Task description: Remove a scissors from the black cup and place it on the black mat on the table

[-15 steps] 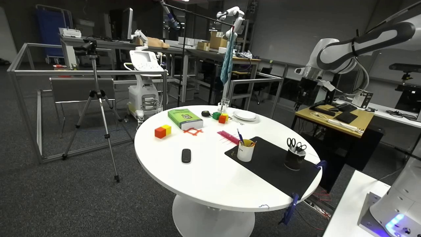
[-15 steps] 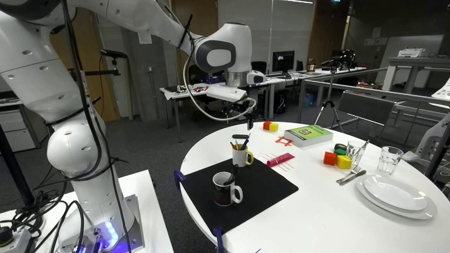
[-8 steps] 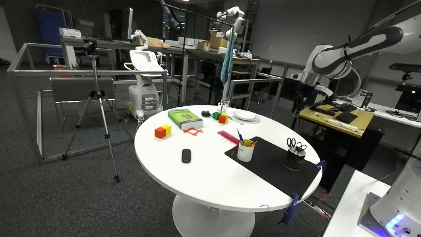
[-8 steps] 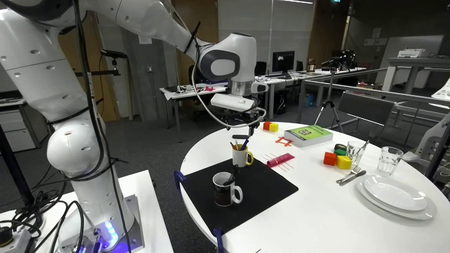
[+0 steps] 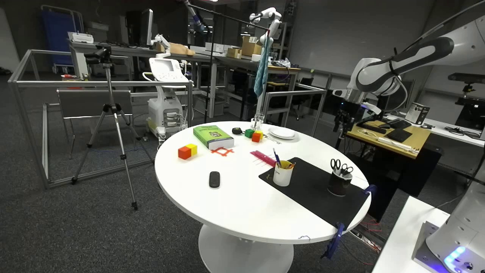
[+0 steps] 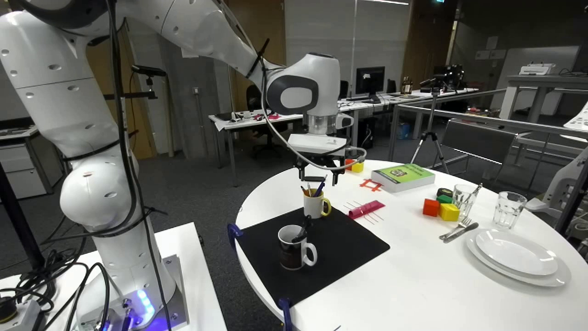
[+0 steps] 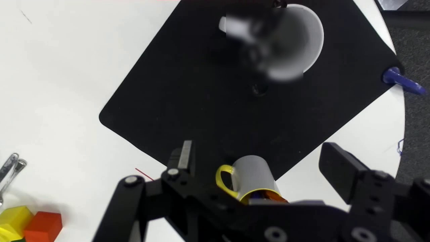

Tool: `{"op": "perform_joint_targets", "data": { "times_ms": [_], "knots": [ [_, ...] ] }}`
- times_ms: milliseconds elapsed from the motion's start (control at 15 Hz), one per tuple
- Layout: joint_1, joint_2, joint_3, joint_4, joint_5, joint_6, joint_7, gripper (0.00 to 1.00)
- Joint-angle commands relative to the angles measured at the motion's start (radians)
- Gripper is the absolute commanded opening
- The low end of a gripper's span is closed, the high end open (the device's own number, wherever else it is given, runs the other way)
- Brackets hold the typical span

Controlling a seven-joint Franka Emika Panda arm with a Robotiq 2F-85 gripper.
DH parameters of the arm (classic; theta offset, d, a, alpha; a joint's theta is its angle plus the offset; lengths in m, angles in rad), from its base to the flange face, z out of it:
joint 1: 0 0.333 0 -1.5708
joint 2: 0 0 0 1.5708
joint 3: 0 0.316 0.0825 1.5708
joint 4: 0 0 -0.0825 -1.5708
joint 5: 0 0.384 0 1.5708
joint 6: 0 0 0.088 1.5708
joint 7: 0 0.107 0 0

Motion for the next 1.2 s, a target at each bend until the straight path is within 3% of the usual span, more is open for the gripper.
{"op": "perform_joint_targets", "data": {
  "times_ms": [0, 467, 1133],
  "knots": [
    [-0.015, 0.002, 0.013, 0.002, -0.001, -0.003, 0.0, 1.0],
    [-0.017, 0.002, 0.013, 0.003, -0.002, -0.003, 0.0, 1.0],
    [-0.02, 0.064, 0.032, -0.032, -0.065, 0.129, -0.116, 1.0]
  ]
}}
